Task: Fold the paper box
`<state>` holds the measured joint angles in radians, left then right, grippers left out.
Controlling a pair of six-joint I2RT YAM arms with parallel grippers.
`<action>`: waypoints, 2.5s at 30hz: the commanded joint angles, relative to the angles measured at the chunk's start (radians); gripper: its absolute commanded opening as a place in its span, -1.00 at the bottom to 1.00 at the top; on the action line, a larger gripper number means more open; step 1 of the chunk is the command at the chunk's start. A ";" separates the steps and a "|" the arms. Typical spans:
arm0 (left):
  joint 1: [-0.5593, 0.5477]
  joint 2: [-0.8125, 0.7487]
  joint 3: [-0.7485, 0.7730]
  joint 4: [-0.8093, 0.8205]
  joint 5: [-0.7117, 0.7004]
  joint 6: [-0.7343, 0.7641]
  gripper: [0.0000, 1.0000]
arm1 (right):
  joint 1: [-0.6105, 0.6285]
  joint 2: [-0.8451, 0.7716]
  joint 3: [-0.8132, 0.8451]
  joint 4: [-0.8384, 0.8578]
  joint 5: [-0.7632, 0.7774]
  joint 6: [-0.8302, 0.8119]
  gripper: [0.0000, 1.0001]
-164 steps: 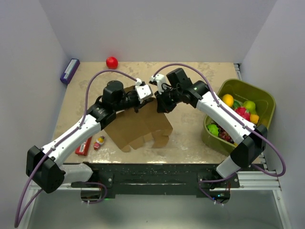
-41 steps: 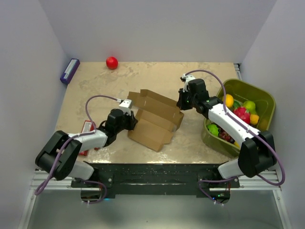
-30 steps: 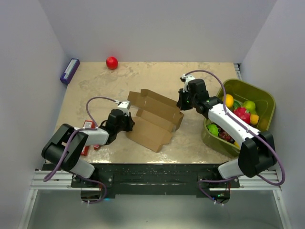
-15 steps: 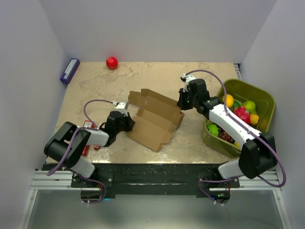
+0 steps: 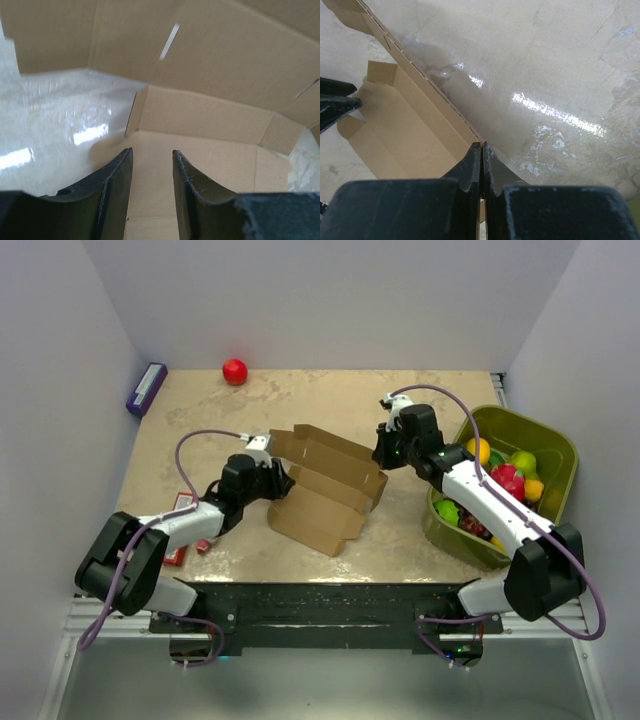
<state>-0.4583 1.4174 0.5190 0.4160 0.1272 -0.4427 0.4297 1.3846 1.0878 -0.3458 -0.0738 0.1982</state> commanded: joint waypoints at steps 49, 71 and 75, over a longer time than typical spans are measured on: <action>-0.082 0.281 0.262 -0.026 -0.047 0.047 -0.77 | 0.004 -0.064 -0.028 0.067 -0.064 -0.040 -1.00; -0.118 0.223 0.257 -0.157 -0.184 0.378 -1.00 | 0.052 -0.108 -0.042 0.039 -0.004 -0.043 -0.33; -0.102 0.198 0.225 -0.149 -0.130 0.424 -1.00 | 0.050 -0.107 -0.017 0.042 0.009 -0.074 0.21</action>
<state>-0.5777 1.6699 0.7746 0.2523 -0.0578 -0.1177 0.4793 1.2987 1.0206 -0.3248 -0.0692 0.1608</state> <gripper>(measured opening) 0.026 0.514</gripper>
